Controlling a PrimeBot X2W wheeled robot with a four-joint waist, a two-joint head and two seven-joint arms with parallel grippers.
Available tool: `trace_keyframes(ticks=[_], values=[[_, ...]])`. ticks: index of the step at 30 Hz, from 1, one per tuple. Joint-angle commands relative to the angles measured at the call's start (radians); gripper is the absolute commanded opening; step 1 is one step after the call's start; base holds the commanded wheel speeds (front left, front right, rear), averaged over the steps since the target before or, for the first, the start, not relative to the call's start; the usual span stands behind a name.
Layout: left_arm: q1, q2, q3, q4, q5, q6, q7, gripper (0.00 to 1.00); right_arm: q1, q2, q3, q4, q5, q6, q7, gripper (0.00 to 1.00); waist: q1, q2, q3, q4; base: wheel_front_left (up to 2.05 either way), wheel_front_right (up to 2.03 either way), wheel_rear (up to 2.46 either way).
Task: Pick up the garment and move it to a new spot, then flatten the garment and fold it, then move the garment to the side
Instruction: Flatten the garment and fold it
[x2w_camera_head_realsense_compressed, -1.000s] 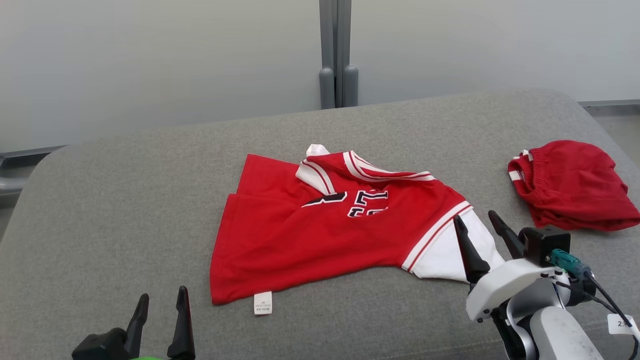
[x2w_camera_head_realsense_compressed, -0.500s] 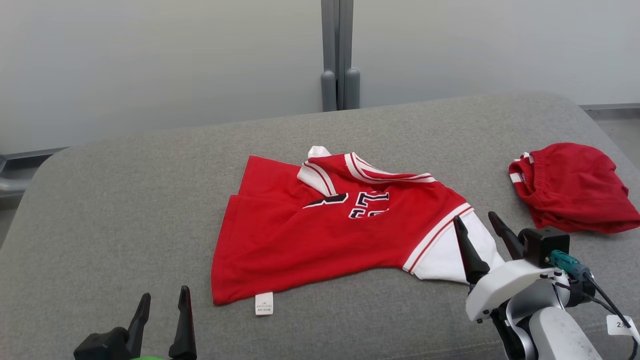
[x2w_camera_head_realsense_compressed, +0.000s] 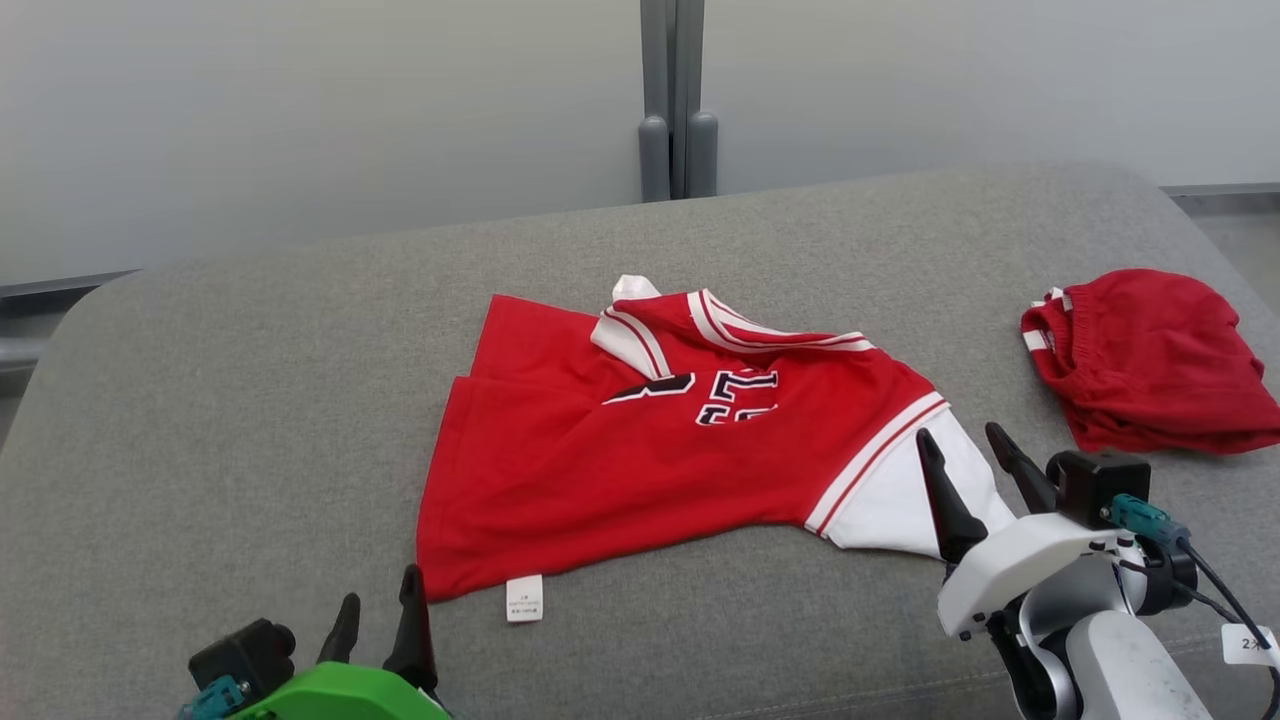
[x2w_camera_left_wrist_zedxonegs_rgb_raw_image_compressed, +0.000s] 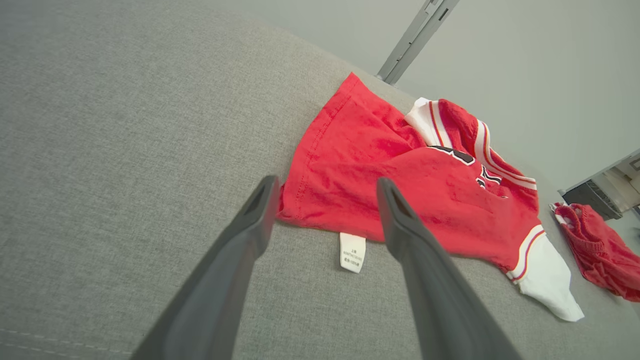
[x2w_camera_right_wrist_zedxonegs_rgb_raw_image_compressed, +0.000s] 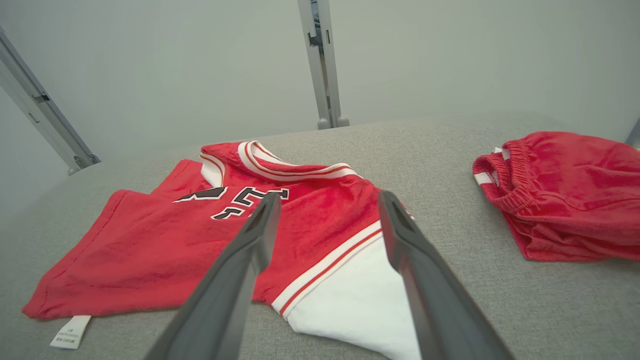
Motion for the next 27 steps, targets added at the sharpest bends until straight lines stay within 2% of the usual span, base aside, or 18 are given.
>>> trace_keyframes(ticks=[1,6,14,27], values=[[-0.025,-0.017,0.012,0.018,-0.028,-0.003,0.008,1.00,-0.002,-0.001,-0.004,-0.003,0.003,-0.001,0.003,1.00,0.0000,0.0000,0.011,-0.007,0.00,0.00,0.00],[-0.064,-0.052,0.020,0.097,-0.087,-0.007,0.063,1.00,-0.005,-0.006,-0.007,-0.005,0.003,-0.001,0.007,1.00,0.0000,0.0000,0.034,-0.027,0.00,0.00,0.00],[-0.125,-0.073,0.032,0.208,-0.129,-0.012,0.105,1.00,-0.011,-0.013,-0.025,-0.015,-0.001,-0.001,0.004,1.00,0.0000,0.0000,0.081,-0.055,0.00,0.00,0.00],[-0.230,-0.092,0.064,0.374,-0.151,0.003,0.094,1.00,-0.045,-0.015,-0.026,-0.019,0.001,-0.001,-0.014,1.00,0.0000,0.0000,0.157,-0.097,0.00,0.00,0.00]])
